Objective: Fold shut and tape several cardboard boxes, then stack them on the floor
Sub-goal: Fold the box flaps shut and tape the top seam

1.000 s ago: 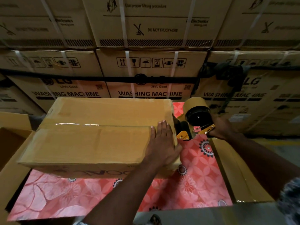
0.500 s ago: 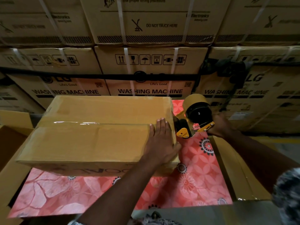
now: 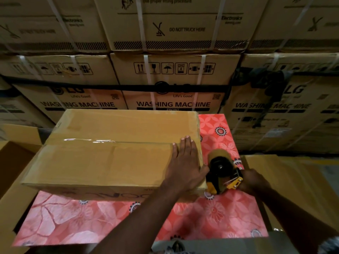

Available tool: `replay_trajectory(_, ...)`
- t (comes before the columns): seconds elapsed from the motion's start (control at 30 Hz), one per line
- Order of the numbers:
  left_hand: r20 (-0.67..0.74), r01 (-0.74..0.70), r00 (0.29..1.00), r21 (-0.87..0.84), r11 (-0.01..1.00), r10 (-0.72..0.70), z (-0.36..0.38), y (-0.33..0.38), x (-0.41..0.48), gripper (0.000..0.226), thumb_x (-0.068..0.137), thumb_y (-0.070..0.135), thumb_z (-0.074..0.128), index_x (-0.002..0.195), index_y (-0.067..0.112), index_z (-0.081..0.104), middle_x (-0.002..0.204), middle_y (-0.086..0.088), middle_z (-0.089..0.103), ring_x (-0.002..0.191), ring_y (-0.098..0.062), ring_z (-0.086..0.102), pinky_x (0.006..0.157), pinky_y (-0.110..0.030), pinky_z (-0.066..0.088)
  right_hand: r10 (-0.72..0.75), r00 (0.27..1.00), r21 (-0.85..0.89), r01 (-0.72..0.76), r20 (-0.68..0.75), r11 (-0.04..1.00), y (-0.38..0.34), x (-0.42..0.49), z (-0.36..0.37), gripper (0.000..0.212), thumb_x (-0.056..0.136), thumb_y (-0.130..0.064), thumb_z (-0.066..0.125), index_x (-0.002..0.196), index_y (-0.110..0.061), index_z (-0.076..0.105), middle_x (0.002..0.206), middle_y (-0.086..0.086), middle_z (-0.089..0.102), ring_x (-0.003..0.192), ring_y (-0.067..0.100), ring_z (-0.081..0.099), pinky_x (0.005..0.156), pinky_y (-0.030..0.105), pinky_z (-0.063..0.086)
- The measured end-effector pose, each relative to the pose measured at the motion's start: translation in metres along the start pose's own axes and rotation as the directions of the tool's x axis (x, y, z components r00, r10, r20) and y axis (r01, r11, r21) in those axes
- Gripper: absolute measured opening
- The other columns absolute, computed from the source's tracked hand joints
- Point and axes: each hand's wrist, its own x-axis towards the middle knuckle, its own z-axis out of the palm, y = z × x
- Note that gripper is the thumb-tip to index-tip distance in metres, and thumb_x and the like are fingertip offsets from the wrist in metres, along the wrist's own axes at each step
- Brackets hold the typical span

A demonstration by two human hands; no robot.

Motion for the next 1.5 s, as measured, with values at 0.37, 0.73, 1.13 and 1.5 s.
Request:
replay_trajectory(0.37, 0.002, 0.000, 1.000, 0.017, 1.000, 0.000, 0.001, -0.001, 0.000, 0.099, 0.085, 0.066, 0.015, 0.160, 0.002, 0.000, 0.167, -0.018, -0.011, 0.155, -0.028, -0.015, 0.123, -0.054, -0.008, 0.330, 0.895, 0.859, -0.404, 0.300, 0.315, -0.021, 0.031, 0.110, 0.025, 0.081, -0.024, 0.075, 0.075, -0.002, 0.066, 0.073, 0.024, 0.067, 0.055, 0.026, 0.061, 0.057, 0.032, 0.050)
replay_trajectory(0.73, -0.026, -0.012, 1.000, -0.053, 0.999, 0.010, -0.003, -0.002, -0.002, 0.093, 0.089, 0.062, 0.000, 0.160, 0.003, 0.004, 0.168, -0.016, -0.008, 0.155, -0.026, -0.012, 0.125, -0.049, -0.005, -0.057, 0.957, 0.853, 0.280, -0.285, 0.441, -0.151, -0.007, -0.035, 0.050, 0.095, -0.072, 0.042, 0.119, -0.032, 0.062, 0.123, -0.007, 0.067, 0.116, 0.011, 0.064, 0.096, 0.033, 0.052)
replay_trajectory(1.13, -0.118, -0.043, 0.993, -0.265, 0.963, 0.012, -0.010, -0.007, -0.003, 0.064, 0.103, 0.029, 0.039, 0.160, 0.007, 0.018, 0.169, -0.011, 0.008, 0.156, -0.024, 0.001, 0.125, -0.036, -0.002, -0.016, 0.977, 0.876, 0.200, -0.214, 0.440, -0.185, -0.020, -0.041, 0.037, 0.111, -0.037, 0.032, 0.136, -0.023, 0.055, 0.130, -0.004, 0.058, 0.127, 0.016, 0.052, 0.097, 0.022, 0.038)
replay_trajectory(1.5, -0.119, 0.011, 0.993, -0.122, 0.992, -0.026, -0.019, -0.045, -0.013, 0.060, 0.101, 0.035, 0.042, 0.154, 0.008, 0.031, 0.165, -0.012, 0.022, 0.153, -0.027, 0.015, 0.123, -0.052, 0.012, 0.025, 0.893, 0.340, 0.145, -0.450, 0.929, -0.218, -0.032, -0.048, 0.054, 0.097, -0.001, 0.044, 0.149, 0.004, 0.033, 0.154, 0.024, 0.039, 0.142, 0.038, 0.038, 0.108, 0.036, 0.036)
